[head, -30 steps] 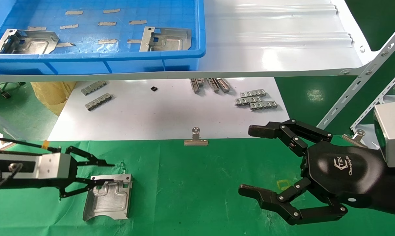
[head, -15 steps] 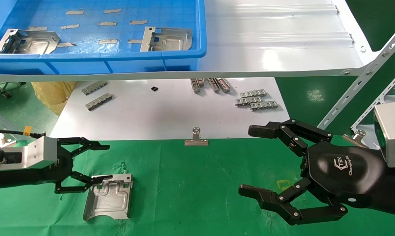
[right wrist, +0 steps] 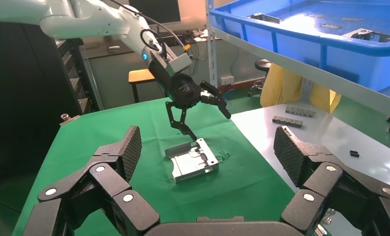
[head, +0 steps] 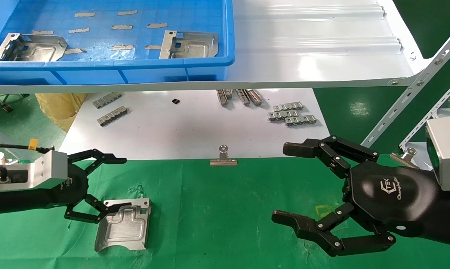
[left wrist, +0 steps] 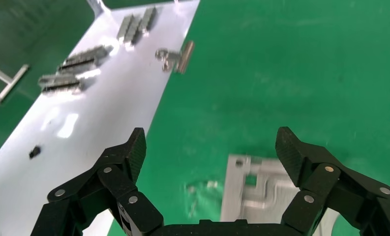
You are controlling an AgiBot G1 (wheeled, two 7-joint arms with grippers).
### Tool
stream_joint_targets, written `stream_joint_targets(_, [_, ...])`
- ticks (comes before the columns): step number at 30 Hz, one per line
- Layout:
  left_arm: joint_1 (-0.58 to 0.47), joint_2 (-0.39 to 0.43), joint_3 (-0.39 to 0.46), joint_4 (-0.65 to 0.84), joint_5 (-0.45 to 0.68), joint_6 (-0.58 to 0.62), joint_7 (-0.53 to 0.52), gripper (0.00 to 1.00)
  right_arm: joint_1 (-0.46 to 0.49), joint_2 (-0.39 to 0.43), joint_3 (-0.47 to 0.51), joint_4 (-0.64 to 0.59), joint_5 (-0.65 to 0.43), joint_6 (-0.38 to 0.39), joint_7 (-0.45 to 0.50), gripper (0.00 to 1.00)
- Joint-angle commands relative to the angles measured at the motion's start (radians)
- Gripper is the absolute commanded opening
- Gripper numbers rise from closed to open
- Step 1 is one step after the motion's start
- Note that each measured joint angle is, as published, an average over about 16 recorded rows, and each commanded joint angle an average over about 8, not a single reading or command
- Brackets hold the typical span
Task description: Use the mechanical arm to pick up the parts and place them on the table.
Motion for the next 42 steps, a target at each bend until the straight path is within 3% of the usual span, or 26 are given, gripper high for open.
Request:
stream_joint_targets(1, [0.017, -0.006, -0.017, -0.034, -0.01, -0.003, -0.027, 1.0, 0.0, 0.0, 0.0, 0.0, 0.0, 0.0, 0.0, 1.0])
stream_joint_targets(42, [0.398, -0.139, -0.399, -0.797, -0.231, -0.076, -0.633, 1.0, 0.0, 0.0, 0.0, 0.0, 0.0, 0.0, 0.0, 1.0])
